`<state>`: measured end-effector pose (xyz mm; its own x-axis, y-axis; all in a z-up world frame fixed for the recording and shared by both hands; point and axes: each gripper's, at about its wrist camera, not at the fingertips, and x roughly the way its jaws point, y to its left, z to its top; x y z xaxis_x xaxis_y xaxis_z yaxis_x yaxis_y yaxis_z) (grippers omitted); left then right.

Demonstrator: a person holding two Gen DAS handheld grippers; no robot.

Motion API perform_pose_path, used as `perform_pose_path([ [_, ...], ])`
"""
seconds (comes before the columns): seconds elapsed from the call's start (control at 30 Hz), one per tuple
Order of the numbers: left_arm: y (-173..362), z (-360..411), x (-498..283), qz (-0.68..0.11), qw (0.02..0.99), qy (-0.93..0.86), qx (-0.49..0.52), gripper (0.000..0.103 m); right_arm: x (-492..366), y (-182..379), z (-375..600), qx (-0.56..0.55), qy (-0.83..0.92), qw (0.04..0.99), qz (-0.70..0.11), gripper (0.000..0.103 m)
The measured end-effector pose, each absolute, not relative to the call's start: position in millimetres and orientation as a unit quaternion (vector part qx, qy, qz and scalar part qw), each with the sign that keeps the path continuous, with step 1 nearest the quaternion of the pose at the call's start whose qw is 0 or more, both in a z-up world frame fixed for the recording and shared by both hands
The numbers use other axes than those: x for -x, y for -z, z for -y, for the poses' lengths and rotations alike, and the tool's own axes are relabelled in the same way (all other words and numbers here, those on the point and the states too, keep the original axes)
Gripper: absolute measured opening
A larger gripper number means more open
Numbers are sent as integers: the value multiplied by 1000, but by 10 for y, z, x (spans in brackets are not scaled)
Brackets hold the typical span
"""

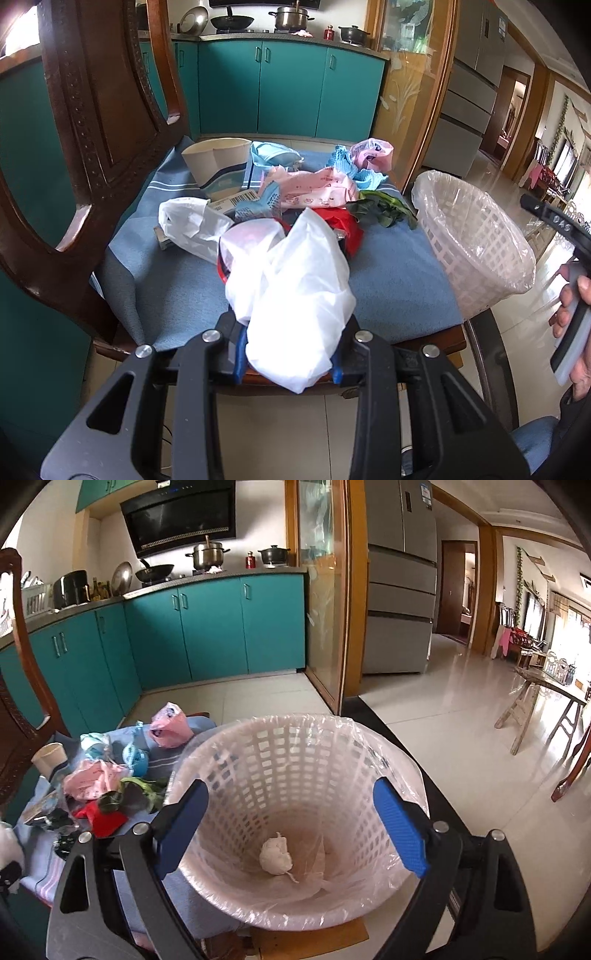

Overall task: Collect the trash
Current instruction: 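Move the left gripper's white bag over the basket and release it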

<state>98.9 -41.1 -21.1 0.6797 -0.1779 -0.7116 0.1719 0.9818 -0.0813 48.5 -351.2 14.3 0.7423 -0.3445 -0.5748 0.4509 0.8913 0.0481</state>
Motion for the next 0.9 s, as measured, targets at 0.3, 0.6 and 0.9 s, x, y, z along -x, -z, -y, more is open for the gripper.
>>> perform_pose_path([
  [0.3, 254, 704, -1074, -391, 913, 110, -30, 33, -355, -320, 3368, -102, 194, 942, -255, 93],
  [0.6, 245, 1847, -1326, -392, 895, 198, -78, 32, -262, -332, 3599, -131, 224, 939, -226, 93],
  [0.9, 318, 3026, -1703, -414, 860, 285, -89, 32, -173, -266, 4031, -175, 270, 920, -222, 93],
])
